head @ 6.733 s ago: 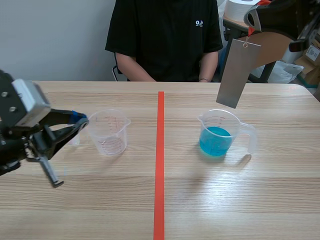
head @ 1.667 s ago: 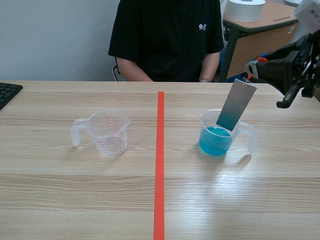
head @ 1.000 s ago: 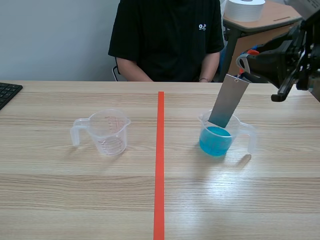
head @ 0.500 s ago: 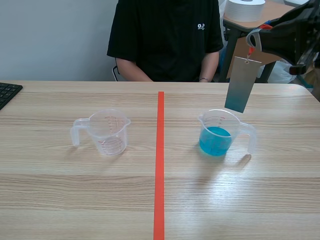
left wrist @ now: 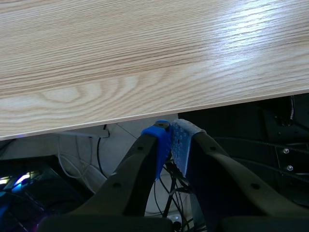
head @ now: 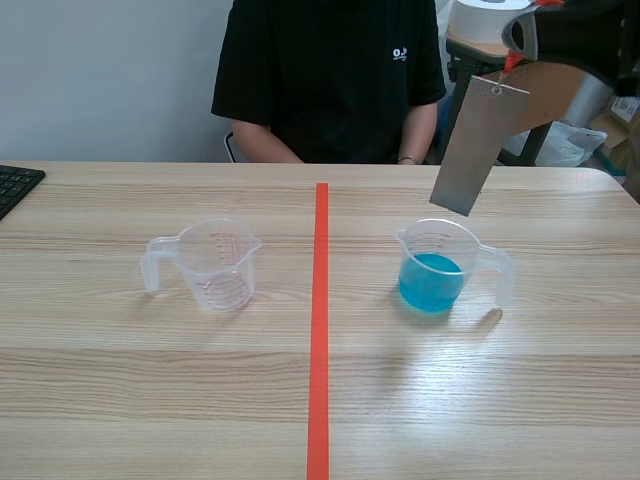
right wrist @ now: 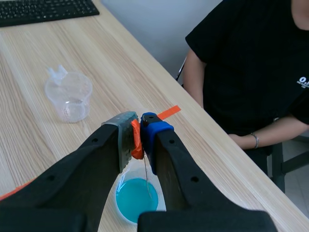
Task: Do the redox reaction experiment.
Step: 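Raise the plate and point at it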
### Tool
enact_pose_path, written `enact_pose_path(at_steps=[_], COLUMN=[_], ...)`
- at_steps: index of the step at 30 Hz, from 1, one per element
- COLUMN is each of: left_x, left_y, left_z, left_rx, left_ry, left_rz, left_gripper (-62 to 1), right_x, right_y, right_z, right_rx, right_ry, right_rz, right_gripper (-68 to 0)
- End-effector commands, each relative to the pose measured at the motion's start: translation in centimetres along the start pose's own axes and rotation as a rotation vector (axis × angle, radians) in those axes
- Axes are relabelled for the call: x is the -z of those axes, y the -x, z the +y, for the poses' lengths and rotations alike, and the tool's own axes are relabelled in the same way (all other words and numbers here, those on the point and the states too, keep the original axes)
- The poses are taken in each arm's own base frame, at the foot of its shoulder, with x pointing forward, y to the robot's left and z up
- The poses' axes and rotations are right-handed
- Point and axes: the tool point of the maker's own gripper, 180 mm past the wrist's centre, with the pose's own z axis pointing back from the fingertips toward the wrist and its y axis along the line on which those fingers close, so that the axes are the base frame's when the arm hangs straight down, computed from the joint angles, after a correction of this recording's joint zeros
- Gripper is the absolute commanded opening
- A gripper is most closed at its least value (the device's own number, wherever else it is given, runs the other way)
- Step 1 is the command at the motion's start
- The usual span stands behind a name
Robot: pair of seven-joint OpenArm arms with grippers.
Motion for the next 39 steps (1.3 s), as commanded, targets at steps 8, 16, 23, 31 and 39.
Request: enact_pose_path(at_steps=[8, 16, 23, 31, 39], left_x=[-0.2, 0.0, 0.6, 2.5, 4.3], left_y=[-0.2, -0.6, -3.2, -8.5, -16.6], left_z=[-0.2, 0.3, -0.2, -0.7, -2.2], left_rx=[0.004, 0.046, 0.144, 0.279, 0.404], left_ry=[0.013, 0.035, 0.203, 0.407, 0.514], left_rz=[-0.008, -0.010, -0.088, -0.200, -0.396], left_gripper=[-56.2, -56.2, -56.2, -56.2, -56.2], right_x=[-1.1, -1.2, -1.2, -1.2, -1.2], right_y=[-2.1, -2.2, -2.2, -2.2, -2.2], right_z=[-1.1, -1.2, -1.2, -1.2, -1.2], right_rx=[-0.023, -0.021, -0.020, -0.020, -0.020], right_ry=[0.025, 0.027, 0.027, 0.027, 0.027], right_rz=[-0.043, -0.043, -0.044, -0.045, -0.045], right_gripper=[-66.0, -66.0, -66.0, -66.0, -66.0])
